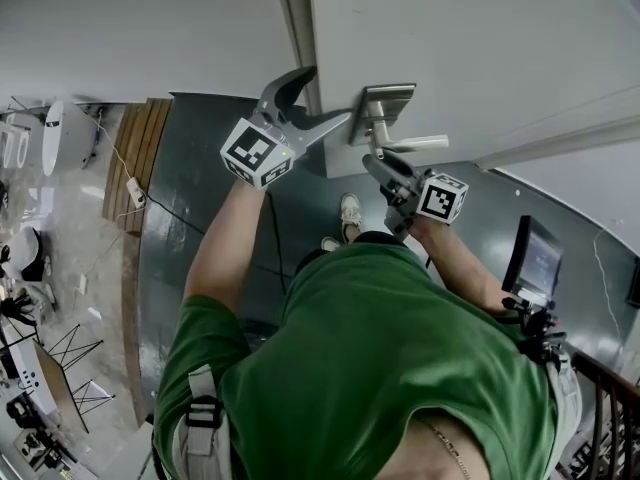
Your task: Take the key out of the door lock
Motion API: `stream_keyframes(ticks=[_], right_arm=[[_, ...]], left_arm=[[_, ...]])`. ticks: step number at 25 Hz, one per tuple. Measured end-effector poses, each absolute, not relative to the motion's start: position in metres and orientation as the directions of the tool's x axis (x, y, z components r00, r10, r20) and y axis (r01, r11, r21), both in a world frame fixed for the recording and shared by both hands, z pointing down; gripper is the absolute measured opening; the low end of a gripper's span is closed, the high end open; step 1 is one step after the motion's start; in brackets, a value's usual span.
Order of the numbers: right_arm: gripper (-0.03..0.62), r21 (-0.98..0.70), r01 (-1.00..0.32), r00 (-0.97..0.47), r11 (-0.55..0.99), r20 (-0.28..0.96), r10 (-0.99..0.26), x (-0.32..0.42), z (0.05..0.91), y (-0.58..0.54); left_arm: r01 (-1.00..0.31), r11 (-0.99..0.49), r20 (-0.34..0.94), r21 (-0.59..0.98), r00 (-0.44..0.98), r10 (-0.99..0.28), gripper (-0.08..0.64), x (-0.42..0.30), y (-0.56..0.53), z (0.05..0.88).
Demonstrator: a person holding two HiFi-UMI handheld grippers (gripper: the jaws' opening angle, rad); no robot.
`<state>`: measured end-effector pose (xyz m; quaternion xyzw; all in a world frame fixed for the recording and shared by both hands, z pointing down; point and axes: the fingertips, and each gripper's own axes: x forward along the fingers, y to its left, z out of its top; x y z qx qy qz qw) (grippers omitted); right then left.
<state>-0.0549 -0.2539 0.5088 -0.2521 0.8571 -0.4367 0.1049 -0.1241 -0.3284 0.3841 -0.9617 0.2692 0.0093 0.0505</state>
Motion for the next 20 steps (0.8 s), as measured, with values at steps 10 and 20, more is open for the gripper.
stream_keyframes(ticks=[10,20], right_arm=[[0.061,-0.892,-0.256,-0.819,0.372,-0.004,-0.573,-0.043,0.513,-0.263],[0.049,-0.915,-0.217,-0.808,0.341,-0.027,-0.588,-0.042,0.517,-0.267]], left_arm=[[-0.462,-0.874,-0.037,-0.148,0.886,-0.462,0.333,-0.110,-0.325,0.372],[-0.462,-0.875,-0.044,-0.142,0.886,-0.461,0.282,-0.108,-0.321,0.371]])
